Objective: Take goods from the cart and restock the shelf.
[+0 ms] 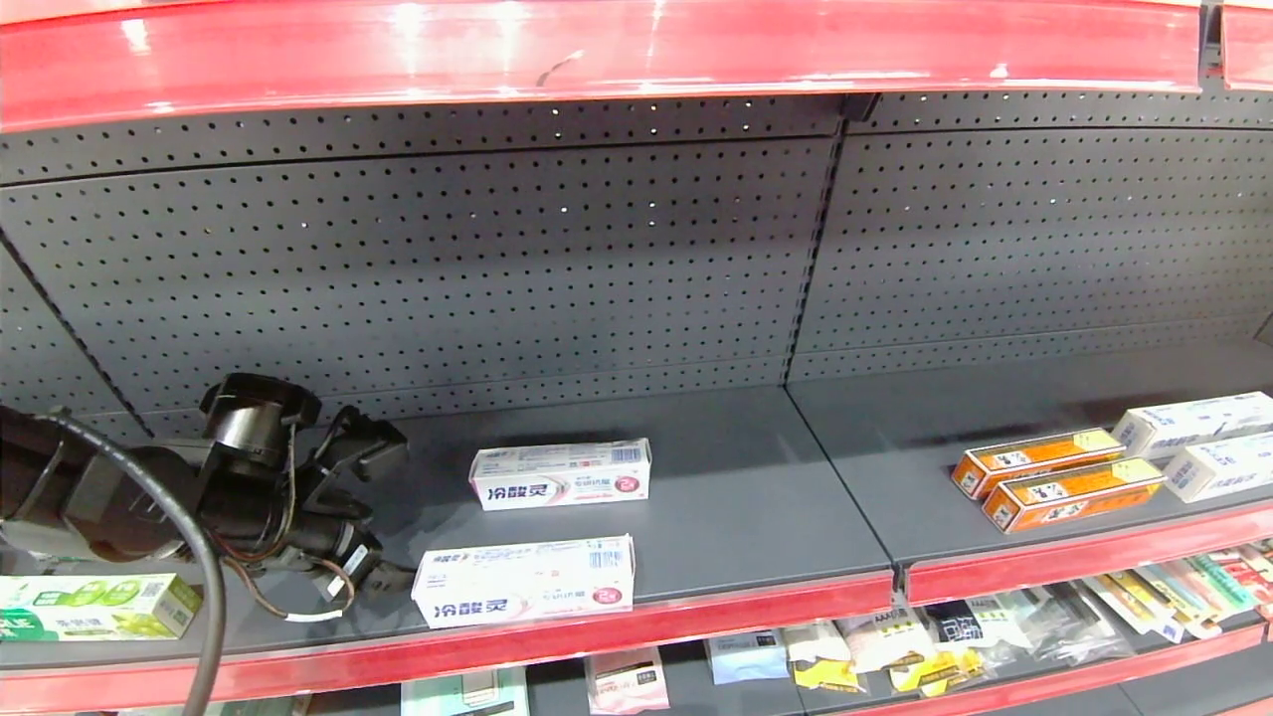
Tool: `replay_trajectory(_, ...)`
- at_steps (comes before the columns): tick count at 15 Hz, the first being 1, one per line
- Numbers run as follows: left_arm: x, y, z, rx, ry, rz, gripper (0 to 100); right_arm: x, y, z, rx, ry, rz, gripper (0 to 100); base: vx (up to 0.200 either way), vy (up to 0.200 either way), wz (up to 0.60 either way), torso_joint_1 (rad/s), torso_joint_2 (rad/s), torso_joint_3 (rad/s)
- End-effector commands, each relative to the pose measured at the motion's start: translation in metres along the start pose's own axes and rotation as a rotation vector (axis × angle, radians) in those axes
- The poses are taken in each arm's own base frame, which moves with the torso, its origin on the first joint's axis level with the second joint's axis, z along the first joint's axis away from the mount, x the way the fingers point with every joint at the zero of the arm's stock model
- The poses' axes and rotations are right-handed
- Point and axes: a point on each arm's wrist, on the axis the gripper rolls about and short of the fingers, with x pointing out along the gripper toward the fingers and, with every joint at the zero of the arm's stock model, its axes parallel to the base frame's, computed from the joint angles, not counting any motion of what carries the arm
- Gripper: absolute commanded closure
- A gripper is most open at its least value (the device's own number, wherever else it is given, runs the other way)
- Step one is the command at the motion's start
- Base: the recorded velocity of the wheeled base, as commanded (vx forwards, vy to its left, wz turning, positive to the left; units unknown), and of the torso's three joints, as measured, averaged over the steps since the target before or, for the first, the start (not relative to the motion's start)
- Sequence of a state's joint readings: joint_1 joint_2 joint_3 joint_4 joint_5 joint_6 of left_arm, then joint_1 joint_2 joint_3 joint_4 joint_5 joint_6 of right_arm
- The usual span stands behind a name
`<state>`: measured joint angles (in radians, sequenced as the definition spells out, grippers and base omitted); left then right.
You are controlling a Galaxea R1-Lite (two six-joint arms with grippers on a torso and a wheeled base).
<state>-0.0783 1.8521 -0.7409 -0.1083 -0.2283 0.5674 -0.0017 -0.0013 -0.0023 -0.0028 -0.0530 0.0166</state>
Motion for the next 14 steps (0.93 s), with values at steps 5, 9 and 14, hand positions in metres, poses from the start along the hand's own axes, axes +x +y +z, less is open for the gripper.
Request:
replay_trajectory(5,0.0094,-0.005,0.0103,0.032,-0.006,-0.022,0,0.0002,0.0,-0.0002,0.0,0.002,0.001,0,0.0,0.0,0.0,0.0,0.0,0.0)
replay_trajectory(9,0.0097,-0.0065,0.0112,0.038,-0.007,-0.025,0,0.0002,0.0,-0.0002,0.0,0.002,0.001,0,0.0,0.0,0.0,0.0,0.0,0.0)
replay_trajectory(14,0.0094,-0.0069,0.0116,0.04,-0.009,-0.025,0,0.0,0.0,0.0003,0.0,0.0,0.001,0,0.0,0.0,0.0,0.0,0.0,0.0)
